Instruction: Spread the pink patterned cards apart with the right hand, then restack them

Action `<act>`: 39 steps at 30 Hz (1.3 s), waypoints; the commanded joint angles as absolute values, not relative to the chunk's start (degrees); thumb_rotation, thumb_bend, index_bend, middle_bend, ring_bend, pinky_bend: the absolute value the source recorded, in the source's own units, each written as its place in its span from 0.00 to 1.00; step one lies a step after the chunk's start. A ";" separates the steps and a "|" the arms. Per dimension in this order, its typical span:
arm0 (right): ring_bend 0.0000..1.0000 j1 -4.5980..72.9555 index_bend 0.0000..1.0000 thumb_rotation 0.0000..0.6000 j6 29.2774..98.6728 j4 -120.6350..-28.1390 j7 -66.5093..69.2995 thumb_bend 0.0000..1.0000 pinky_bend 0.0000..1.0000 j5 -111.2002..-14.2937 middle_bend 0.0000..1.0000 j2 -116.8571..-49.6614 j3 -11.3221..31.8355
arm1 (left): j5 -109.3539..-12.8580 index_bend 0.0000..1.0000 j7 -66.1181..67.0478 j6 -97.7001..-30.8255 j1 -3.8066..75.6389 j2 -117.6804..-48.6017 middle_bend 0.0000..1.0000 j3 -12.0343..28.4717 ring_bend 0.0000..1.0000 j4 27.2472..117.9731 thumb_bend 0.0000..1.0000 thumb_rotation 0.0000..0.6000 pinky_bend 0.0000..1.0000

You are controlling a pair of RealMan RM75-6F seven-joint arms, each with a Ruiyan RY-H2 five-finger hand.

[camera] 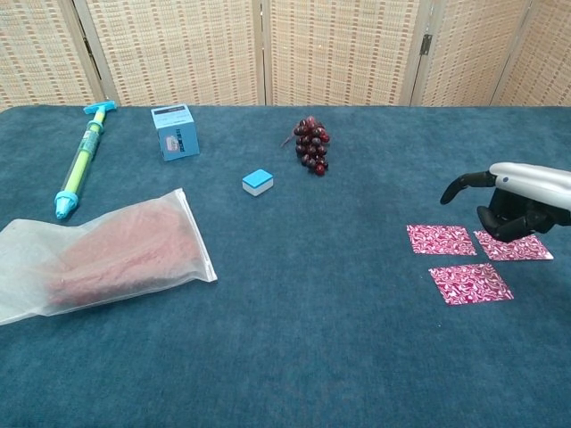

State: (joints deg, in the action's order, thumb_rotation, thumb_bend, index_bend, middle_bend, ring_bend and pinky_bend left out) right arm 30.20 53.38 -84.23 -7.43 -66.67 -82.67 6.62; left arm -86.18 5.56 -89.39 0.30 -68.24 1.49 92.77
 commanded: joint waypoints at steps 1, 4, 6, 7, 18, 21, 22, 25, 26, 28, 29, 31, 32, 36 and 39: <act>1.00 29.63 0.23 1.00 54.63 -84.57 -6.82 0.00 1.00 -67.15 0.97 -82.58 6.79 | -86.32 0.20 5.61 -89.31 0.40 -68.34 0.03 1.50 0.02 92.81 0.23 1.00 0.09; 1.00 29.35 0.24 1.00 55.10 -84.96 -6.00 0.00 1.00 -67.52 0.98 -82.35 6.87 | -86.33 0.20 5.70 -89.19 0.48 -68.35 0.03 1.50 0.02 92.85 0.23 1.00 0.09; 1.00 29.33 0.25 1.00 55.12 -84.93 -5.53 0.00 1.00 -68.09 0.99 -82.10 6.75 | -86.30 0.21 5.72 -89.10 0.49 -68.31 0.03 1.48 0.02 92.92 0.23 1.00 0.09; 1.00 29.33 0.26 1.00 55.20 -84.85 -5.43 0.00 1.00 -68.20 0.99 -82.10 6.78 | -86.30 0.21 5.73 -89.06 0.50 -68.27 0.03 1.46 0.02 92.95 0.23 1.00 0.09; 1.00 29.34 0.26 0.66 55.16 -87.06 -6.50 0.00 1.00 -67.24 1.00 -80.82 6.88 | -86.40 0.23 5.68 -89.08 0.44 -68.25 0.03 1.36 0.02 93.15 0.23 1.00 0.09; 1.00 29.37 0.27 0.67 56.05 -86.58 -9.19 0.00 1.00 -66.67 1.00 -81.14 6.70 | -86.43 0.23 5.77 -89.05 0.48 -68.29 0.03 1.37 0.02 93.20 0.23 1.00 0.09; 1.00 29.27 0.28 0.69 56.90 -86.20 -10.14 0.01 1.00 -66.60 1.00 -81.62 6.76 | -86.46 0.23 5.79 -88.97 0.52 -68.30 0.03 1.35 0.02 93.24 0.23 1.00 0.09; 1.00 29.38 0.34 0.76 57.20 -85.38 -11.19 0.09 1.00 -66.11 1.00 -82.31 6.88 | -86.55 0.23 5.91 -88.83 0.63 -68.38 0.03 1.33 0.02 93.27 0.23 1.00 0.09; 1.00 29.63 0.35 0.79 56.85 -84.63 -11.63 0.11 1.00 -65.79 1.00 -82.59 6.94 | -86.55 0.23 5.94 -88.75 0.68 -68.38 0.03 1.33 0.02 93.32 0.23 1.00 0.09; 1.00 30.13 0.36 0.83 56.00 -83.39 -12.27 0.11 1.00 -65.00 1.00 -83.05 7.11 | -86.57 0.23 6.02 -88.74 0.72 -68.36 0.03 1.35 0.02 93.39 0.23 1.00 0.09; 1.00 30.47 0.36 0.86 55.48 -82.55 -12.67 0.11 1.00 -64.52 1.00 -83.43 7.22 | -86.56 0.23 6.04 -88.78 0.71 -68.35 0.03 1.37 0.02 93.43 0.23 1.00 0.09; 1.00 30.98 0.36 0.92 54.70 -81.34 -13.08 0.12 1.00 -63.92 1.00 -84.08 7.39 | -86.50 0.24 6.06 -88.81 0.70 -68.32 0.03 1.41 0.02 93.50 0.23 1.00 0.09; 1.00 31.33 0.36 0.94 54.16 -80.57 -13.30 0.12 1.00 -63.64 1.00 -84.50 7.44 | -86.47 0.24 6.13 -88.82 0.69 -68.30 0.03 1.42 0.02 93.56 0.23 1.00 0.09; 1.00 32.44 0.36 1.00 52.84 -77.92 -14.45 0.12 1.00 -63.29 1.00 -86.12 7.37 | -86.36 0.24 6.41 -88.75 0.65 -68.27 0.03 1.35 0.02 93.67 0.23 1.00 0.09; 1.00 33.24 0.36 1.00 51.82 -76.29 -14.90 0.12 1.00 -62.93 1.00 -87.36 7.47 | -86.31 0.25 6.55 -88.75 0.63 -68.26 0.03 1.34 0.02 93.77 0.23 1.00 0.09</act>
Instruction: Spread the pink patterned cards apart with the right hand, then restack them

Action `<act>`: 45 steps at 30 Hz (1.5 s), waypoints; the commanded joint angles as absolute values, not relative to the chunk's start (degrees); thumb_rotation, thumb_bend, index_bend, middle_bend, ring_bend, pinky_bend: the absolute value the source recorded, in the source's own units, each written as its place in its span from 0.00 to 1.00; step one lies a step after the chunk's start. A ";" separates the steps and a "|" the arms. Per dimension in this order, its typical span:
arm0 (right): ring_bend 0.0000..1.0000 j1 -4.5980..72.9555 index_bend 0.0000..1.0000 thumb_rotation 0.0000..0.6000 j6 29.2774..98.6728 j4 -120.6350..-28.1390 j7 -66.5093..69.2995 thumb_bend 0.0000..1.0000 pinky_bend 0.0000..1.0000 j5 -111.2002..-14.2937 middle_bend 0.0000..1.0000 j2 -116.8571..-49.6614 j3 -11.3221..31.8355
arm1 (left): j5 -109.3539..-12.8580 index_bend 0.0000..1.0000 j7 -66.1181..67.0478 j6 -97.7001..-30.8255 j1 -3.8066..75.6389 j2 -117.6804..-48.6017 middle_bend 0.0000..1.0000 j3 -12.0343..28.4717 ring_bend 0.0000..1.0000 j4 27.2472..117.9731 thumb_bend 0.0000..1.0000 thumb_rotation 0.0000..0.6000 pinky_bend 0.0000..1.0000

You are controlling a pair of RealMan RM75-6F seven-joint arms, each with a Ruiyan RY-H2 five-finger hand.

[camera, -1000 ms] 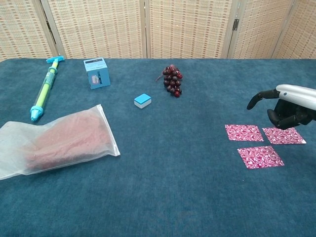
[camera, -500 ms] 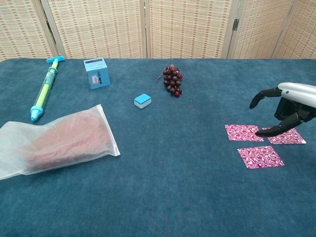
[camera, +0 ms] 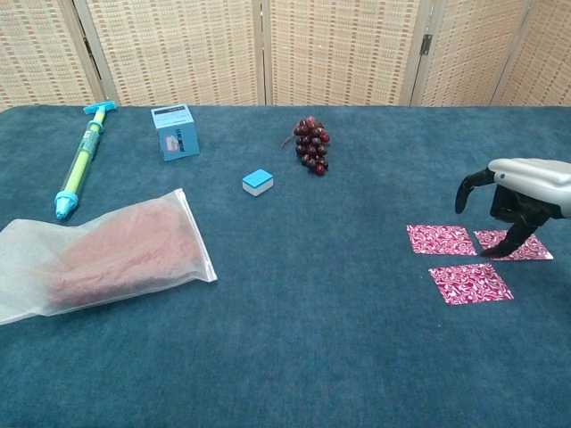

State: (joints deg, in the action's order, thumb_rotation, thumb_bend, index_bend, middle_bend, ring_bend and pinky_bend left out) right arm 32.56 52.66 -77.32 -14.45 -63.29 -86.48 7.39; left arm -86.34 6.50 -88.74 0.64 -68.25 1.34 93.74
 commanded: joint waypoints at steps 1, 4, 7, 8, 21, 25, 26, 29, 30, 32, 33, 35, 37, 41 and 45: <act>1.00 33.57 0.36 1.00 51.39 -75.70 -15.02 0.12 1.00 -62.76 1.00 -87.80 7.55 | -86.28 0.25 6.61 -88.74 0.62 -68.26 0.03 1.33 0.02 93.78 0.23 1.00 0.09; 1.00 34.33 0.36 1.00 50.46 -74.46 -15.29 0.13 1.00 -62.31 1.00 -88.72 7.80 | -86.21 0.25 6.71 -88.76 0.59 -68.22 0.03 1.34 0.02 93.81 0.23 1.00 0.09; 1.00 34.87 0.36 1.00 49.82 -73.75 -15.50 0.15 1.00 -61.92 1.00 -89.21 8.00 | -86.06 0.25 6.75 -88.83 0.50 -68.13 0.03 1.36 0.02 93.79 0.23 1.00 0.09; 1.00 35.05 0.36 1.00 49.70 -73.48 -15.55 0.15 1.00 -61.75 1.00 -89.40 8.12 | -85.99 0.25 6.70 -88.91 0.44 -68.08 0.03 1.39 0.02 93.78 0.23 1.00 0.09; 1.00 36.32 0.36 1.00 47.30 -71.63 -16.66 0.17 1.00 -59.08 1.00 -90.21 8.21 | -85.77 0.25 6.57 -88.88 0.24 -67.92 0.03 1.31 0.02 93.49 0.23 1.00 0.09; 1.00 36.70 0.36 1.00 46.47 -71.26 -17.00 0.20 1.00 -58.08 1.00 -90.31 8.22 | -85.72 0.25 6.50 -88.86 0.25 -67.94 0.03 1.36 0.02 93.42 0.23 1.00 0.09; 1.00 36.78 0.36 1.00 46.32 -71.16 -17.04 0.20 1.00 -57.89 1.00 -90.34 8.21 | -85.70 0.25 6.48 -88.88 0.22 -67.92 0.03 1.35 0.02 93.40 0.23 1.00 0.09; 1.00 37.02 0.36 1.00 45.86 -70.95 -17.17 0.21 1.00 -57.47 1.00 -90.34 8.13 | -85.61 0.25 6.49 -88.86 0.17 -67.87 0.03 1.33 0.02 93.37 0.23 1.00 0.09; 1.00 37.07 0.36 1.00 45.78 -70.91 -17.18 0.21 1.00 -57.37 1.00 -90.35 8.13 | -85.61 0.25 6.48 -88.87 0.16 -67.86 0.03 1.34 0.02 93.38 0.23 1.00 0.09; 1.00 37.14 0.36 1.00 45.69 -70.86 -17.13 0.21 1.00 -57.26 1.00 -90.36 8.08 | -85.60 0.25 6.50 -88.95 0.13 -67.84 0.03 1.37 0.02 93.37 0.23 1.00 0.09; 1.00 37.15 0.36 1.00 45.70 -70.87 -17.07 0.22 1.00 -57.25 1.00 -90.37 8.05 | -85.60 0.25 6.49 -88.97 0.13 -67.83 0.03 1.39 0.02 93.39 0.23 1.00 0.09; 1.00 37.13 0.36 1.00 45.71 -70.82 -16.98 0.22 1.00 -57.18 1.00 -90.35 7.97 | -85.61 0.25 6.49 -88.95 0.14 -67.85 0.03 1.39 0.02 93.36 0.23 1.00 0.09; 1.00 37.13 0.36 1.00 45.71 -70.75 -16.94 0.22 1.00 -57.07 1.00 -90.32 7.91 | -85.64 0.25 6.49 -88.89 0.17 -67.86 0.03 1.38 0.02 93.33 0.23 1.00 0.09; 1.00 37.06 0.36 1.00 45.78 -70.74 -16.74 0.25 1.00 -57.05 1.00 -90.25 7.76 | -85.67 0.25 6.46 -88.82 0.19 -67.96 0.03 1.34 0.02 93.25 0.23 1.00 0.09; 1.00 36.99 0.37 1.00 45.83 -70.62 -16.59 0.28 1.00 -57.02 1.00 -90.21 7.62 | -85.64 0.25 6.40 -88.83 0.19 -68.00 0.03 1.38 0.02 93.18 0.23 1.00 0.09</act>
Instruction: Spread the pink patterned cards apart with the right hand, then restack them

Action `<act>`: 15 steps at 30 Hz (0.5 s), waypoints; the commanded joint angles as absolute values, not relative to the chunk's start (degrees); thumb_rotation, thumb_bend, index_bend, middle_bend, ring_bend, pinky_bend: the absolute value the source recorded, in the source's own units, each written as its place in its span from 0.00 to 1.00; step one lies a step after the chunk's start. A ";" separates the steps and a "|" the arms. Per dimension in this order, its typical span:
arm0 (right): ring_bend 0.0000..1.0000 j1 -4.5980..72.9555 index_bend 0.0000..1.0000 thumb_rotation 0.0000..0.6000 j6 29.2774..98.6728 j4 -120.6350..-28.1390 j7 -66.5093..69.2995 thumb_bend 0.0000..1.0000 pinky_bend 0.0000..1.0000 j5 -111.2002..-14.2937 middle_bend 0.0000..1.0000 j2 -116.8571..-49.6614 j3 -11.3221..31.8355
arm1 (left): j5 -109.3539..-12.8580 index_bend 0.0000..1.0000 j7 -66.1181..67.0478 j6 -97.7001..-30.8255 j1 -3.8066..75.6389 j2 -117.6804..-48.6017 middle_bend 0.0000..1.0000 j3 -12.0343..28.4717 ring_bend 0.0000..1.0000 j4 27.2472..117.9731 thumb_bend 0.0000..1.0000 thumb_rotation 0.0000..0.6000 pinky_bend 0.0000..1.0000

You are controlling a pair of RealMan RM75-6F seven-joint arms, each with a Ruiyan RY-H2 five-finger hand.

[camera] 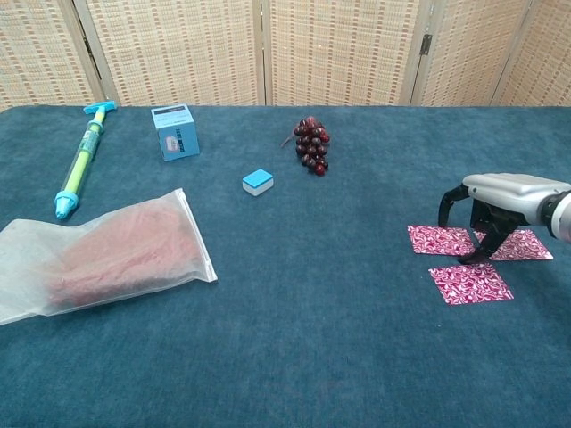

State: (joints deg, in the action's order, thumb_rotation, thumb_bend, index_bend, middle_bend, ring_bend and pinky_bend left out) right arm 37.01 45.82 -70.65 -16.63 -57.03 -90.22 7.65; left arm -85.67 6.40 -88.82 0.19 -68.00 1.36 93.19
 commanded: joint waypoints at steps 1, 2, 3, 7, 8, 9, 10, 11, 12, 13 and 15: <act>1.00 36.98 0.37 1.00 45.83 -70.60 -16.53 0.29 1.00 -57.00 1.00 -90.20 7.61 | -85.62 0.25 6.39 -88.82 0.17 -68.00 0.03 1.37 0.02 93.14 0.23 1.00 0.09; 1.00 36.97 0.38 1.00 45.83 -70.56 -16.41 0.29 1.00 -56.99 1.00 -90.20 7.62 | -85.60 0.25 6.34 -88.81 0.16 -68.02 0.03 1.37 0.02 93.09 0.23 1.00 0.09; 1.00 36.96 0.38 1.00 45.85 -70.53 -16.30 0.30 1.00 -57.03 1.00 -90.20 7.63 | -85.59 0.25 6.32 -88.79 0.16 -68.03 0.03 1.37 0.02 93.06 0.23 1.00 0.09; 1.00 36.88 0.39 1.00 46.12 -70.51 -15.60 0.33 1.00 -57.65 1.00 -90.17 7.64 | -85.58 0.25 6.34 -88.66 0.22 -68.10 0.03 1.35 0.02 92.98 0.23 1.00 0.09; 1.00 36.86 0.40 1.00 46.21 -70.54 -15.45 0.33 1.00 -57.83 1.00 -90.14 7.64 | -85.58 0.25 6.34 -88.68 0.22 -68.11 0.03 1.36 0.02 92.97 0.23 1.00 0.09; 1.00 36.83 0.40 1.00 46.29 -70.55 -15.32 0.34 1.00 -57.99 1.00 -90.10 7.63 | -85.57 0.25 6.34 -88.68 0.22 -68.11 0.03 1.38 0.02 92.97 0.23 1.00 0.09; 1.00 36.79 0.40 1.00 46.35 -70.59 -15.14 0.34 1.00 -58.13 1.00 -90.04 7.62 | -85.55 0.25 6.31 -88.67 0.23 -68.13 0.03 1.40 0.02 92.97 0.23 1.00 0.09; 1.00 36.75 0.40 1.00 46.46 -70.65 -15.00 0.34 1.00 -58.25 1.00 -90.00 7.63 | -85.55 0.25 6.32 -88.67 0.24 -68.14 0.03 1.41 0.02 92.98 0.23 1.00 0.09; 1.00 36.69 0.40 1.00 46.58 -70.75 -14.85 0.34 1.00 -58.40 1.00 -89.92 7.64 | -85.56 0.25 6.36 -88.69 0.23 -68.13 0.03 1.41 0.02 92.97 0.23 1.00 0.09; 1.00 36.60 0.40 1.00 46.72 -70.94 -14.65 0.34 1.00 -58.56 1.00 -89.78 7.64 | -85.58 0.25 6.38 -88.69 0.24 -68.10 0.03 1.40 0.02 92.99 0.23 1.00 0.09; 1.00 36.29 0.40 1.00 47.30 -71.76 -14.07 0.34 1.00 -59.26 1.00 -89.23 7.61 | -85.64 0.25 6.39 -88.75 0.23 -68.04 0.03 1.41 0.02 93.06 0.23 1.00 0.09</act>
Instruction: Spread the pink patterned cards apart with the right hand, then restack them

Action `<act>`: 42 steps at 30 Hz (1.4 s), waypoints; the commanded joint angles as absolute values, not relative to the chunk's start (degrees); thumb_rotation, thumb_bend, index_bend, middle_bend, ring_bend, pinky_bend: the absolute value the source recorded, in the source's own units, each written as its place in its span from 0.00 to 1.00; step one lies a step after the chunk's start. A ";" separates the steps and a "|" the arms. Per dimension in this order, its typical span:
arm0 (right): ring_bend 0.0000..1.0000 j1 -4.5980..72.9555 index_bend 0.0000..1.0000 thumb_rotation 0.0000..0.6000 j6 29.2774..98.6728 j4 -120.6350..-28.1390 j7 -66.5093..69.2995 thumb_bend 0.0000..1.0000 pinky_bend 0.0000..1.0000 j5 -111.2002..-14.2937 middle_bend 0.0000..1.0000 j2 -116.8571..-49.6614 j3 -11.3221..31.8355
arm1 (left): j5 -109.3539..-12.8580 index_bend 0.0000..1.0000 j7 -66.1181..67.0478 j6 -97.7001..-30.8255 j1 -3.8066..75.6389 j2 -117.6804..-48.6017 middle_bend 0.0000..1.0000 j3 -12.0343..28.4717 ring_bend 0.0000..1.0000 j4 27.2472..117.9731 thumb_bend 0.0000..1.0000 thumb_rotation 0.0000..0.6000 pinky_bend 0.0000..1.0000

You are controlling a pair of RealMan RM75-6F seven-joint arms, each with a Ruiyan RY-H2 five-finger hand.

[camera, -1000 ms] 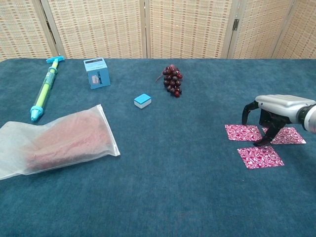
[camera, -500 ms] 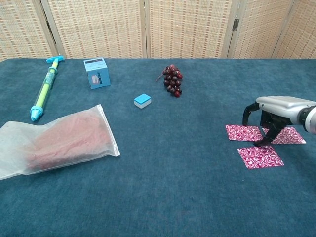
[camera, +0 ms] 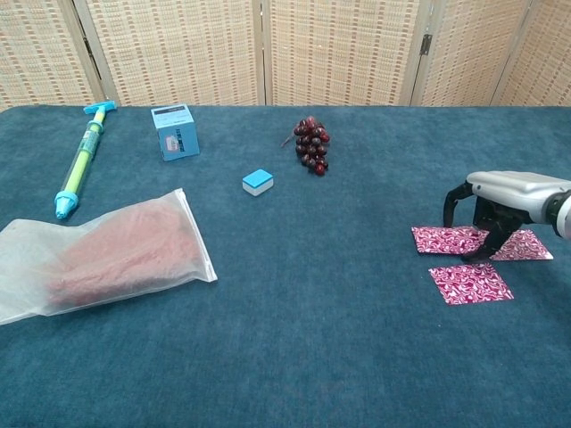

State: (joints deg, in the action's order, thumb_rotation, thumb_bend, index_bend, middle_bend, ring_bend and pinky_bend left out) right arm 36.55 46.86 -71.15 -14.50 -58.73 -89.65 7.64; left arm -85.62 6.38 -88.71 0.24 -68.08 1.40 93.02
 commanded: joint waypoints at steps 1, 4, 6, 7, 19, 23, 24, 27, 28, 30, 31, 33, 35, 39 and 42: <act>1.00 36.11 0.40 1.00 47.65 -72.34 -13.73 0.34 1.00 -59.73 1.00 -88.85 7.58 | -85.64 0.25 6.42 -88.78 0.23 -68.02 0.03 1.43 0.02 93.09 0.23 1.00 0.09; 1.00 35.31 0.40 1.00 49.07 -74.86 -12.69 0.34 1.00 -61.86 1.00 -87.10 7.11 | -85.65 0.25 6.52 -88.78 0.25 -67.93 0.03 1.45 0.02 93.25 0.23 1.00 0.09; 1.00 34.53 0.40 1.00 50.11 -76.89 -11.97 0.34 1.00 -63.55 1.00 -85.64 6.45 | -85.70 0.25 6.63 -88.83 0.27 -67.90 0.03 1.47 0.02 93.39 0.23 1.00 0.09; 1.00 34.17 0.40 1.00 50.52 -77.77 -11.68 0.34 1.00 -64.28 1.00 -85.01 6.08 | -85.72 0.25 6.67 -88.83 0.27 -67.89 0.03 1.47 0.02 93.45 0.23 1.00 0.09; 1.00 30.15 0.40 1.00 54.57 -82.84 -9.58 0.33 1.00 -72.13 1.00 -81.64 1.15 | -86.19 0.25 7.27 -88.60 0.60 -67.92 0.03 1.40 0.02 94.27 0.23 1.00 0.09; 1.00 29.74 0.40 1.00 54.60 -81.28 -9.69 0.29 1.00 -72.25 1.00 -82.78 0.94 | -86.33 0.25 7.30 -88.68 0.54 -67.92 0.03 1.28 0.02 94.38 0.23 1.00 0.09; 1.00 29.69 0.40 1.00 54.46 -80.81 -9.63 0.29 1.00 -72.17 1.00 -83.12 0.92 | -86.33 0.25 7.30 -88.70 0.52 -67.89 0.03 1.26 0.02 94.38 0.23 1.00 0.09; 1.00 29.63 0.41 1.00 53.88 -79.46 -9.12 0.29 1.00 -72.11 1.00 -84.24 0.90 | -86.18 0.25 7.24 -88.75 0.40 -67.72 0.03 1.22 0.02 94.44 0.23 1.00 0.09; 1.00 29.61 0.41 1.00 53.76 -79.13 -8.98 0.28 1.00 -72.18 1.00 -84.52 0.88 | -86.15 0.25 7.21 -88.76 0.37 -67.68 0.03 1.22 0.02 94.45 0.23 1.00 0.09; 1.00 29.56 0.41 1.00 53.71 -78.47 -8.87 0.27 1.00 -72.45 1.00 -85.08 0.85 | -86.11 0.25 7.14 -88.71 0.34 -67.57 0.03 1.16 0.02 94.46 0.23 1.00 0.09; 1.00 29.52 0.40 1.00 53.70 -78.34 -8.84 0.27 1.00 -72.57 1.00 -85.23 0.82 | -86.10 0.25 7.11 -88.69 0.32 -67.54 0.03 1.14 0.02 94.47 0.23 1.00 0.09; 1.00 29.38 0.40 1.00 53.85 -78.34 -8.74 0.26 1.00 -72.95 1.00 -85.33 0.73 | -86.12 0.25 7.07 -88.73 0.29 -67.50 0.03 1.11 0.02 94.48 0.23 1.00 0.09; 1.00 29.20 0.41 1.00 53.97 -78.46 -8.83 0.26 1.00 -73.20 1.00 -85.18 0.62 | -86.07 0.26 7.01 -88.74 0.26 -67.54 0.03 1.12 0.02 94.45 0.23 1.00 0.09; 1.00 28.85 0.40 1.00 54.17 -78.95 -8.89 0.26 1.00 -73.35 1.00 -84.79 0.55 | -86.07 0.26 7.12 -88.20 0.42 -67.69 0.03 0.91 0.02 94.42 0.23 1.00 0.09; 1.00 28.63 0.40 1.00 54.27 -79.23 -8.93 0.26 1.00 -73.57 1.00 -84.63 0.46 | -86.07 0.26 7.23 -88.09 0.55 -67.72 0.03 1.00 0.02 94.56 0.23 1.00 0.09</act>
